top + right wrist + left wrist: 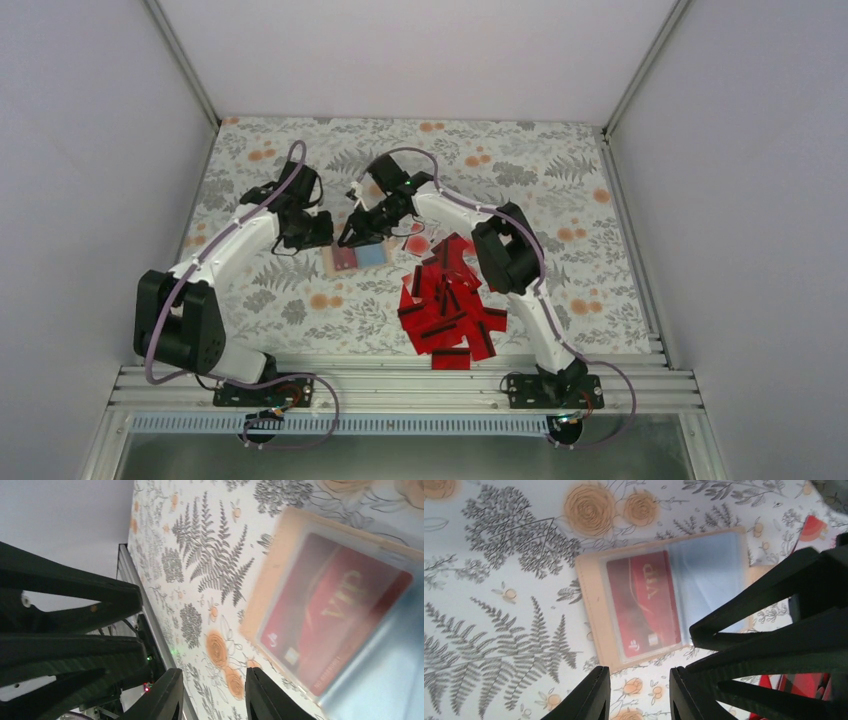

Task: Put the credit cards into the card holder

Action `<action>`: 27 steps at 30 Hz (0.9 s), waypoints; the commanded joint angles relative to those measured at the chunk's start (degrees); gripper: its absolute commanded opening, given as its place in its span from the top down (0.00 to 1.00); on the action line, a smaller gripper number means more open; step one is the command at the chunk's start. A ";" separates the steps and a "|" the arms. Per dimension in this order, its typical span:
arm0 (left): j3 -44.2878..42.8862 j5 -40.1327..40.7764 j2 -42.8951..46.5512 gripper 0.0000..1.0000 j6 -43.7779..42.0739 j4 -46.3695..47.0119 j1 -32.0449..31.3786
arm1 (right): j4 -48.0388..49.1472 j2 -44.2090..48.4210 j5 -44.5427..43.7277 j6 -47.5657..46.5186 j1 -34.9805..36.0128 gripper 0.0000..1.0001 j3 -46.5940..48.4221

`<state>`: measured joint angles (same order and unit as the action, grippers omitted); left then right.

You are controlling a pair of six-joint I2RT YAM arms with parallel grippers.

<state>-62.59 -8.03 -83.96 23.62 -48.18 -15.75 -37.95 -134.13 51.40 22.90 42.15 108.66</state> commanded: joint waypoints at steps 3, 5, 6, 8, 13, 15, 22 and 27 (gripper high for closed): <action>1.71 2.25 4.11 0.68 1.25 -3.55 0.81 | 0.83 -4.03 3.39 0.66 1.76 0.67 4.24; 1.57 2.45 5.38 0.68 1.17 -3.85 0.94 | 0.59 -4.18 4.16 0.42 1.96 0.67 5.23; 1.39 2.68 5.98 0.67 1.11 -4.05 0.90 | 0.56 -3.92 4.37 0.27 2.05 0.66 5.63; 1.08 3.13 7.28 0.65 1.08 -4.03 0.94 | 0.33 -2.72 4.26 -0.24 1.97 0.66 6.42; 0.07 1.37 10.09 0.60 0.27 -2.57 0.97 | -2.80 2.05 0.59 -3.48 1.80 0.66 7.04; 0.08 -0.24 11.34 0.57 -0.83 -1.56 0.96 | -3.77 5.17 -2.50 -4.71 1.52 0.66 4.87; 0.94 -7.88 15.33 0.46 -5.83 2.27 -0.61 | -0.53 22.72 -12.56 -3.81 -2.80 0.66 -14.31; 2.04 -9.78 15.49 0.45 -6.11 4.90 -6.22 | 0.62 33.38 -15.78 -2.14 -7.37 0.66 -27.90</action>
<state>-61.25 -14.00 -68.99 19.20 -46.72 -18.39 -38.24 -106.06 40.66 19.79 38.04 88.77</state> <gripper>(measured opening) 0.548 0.339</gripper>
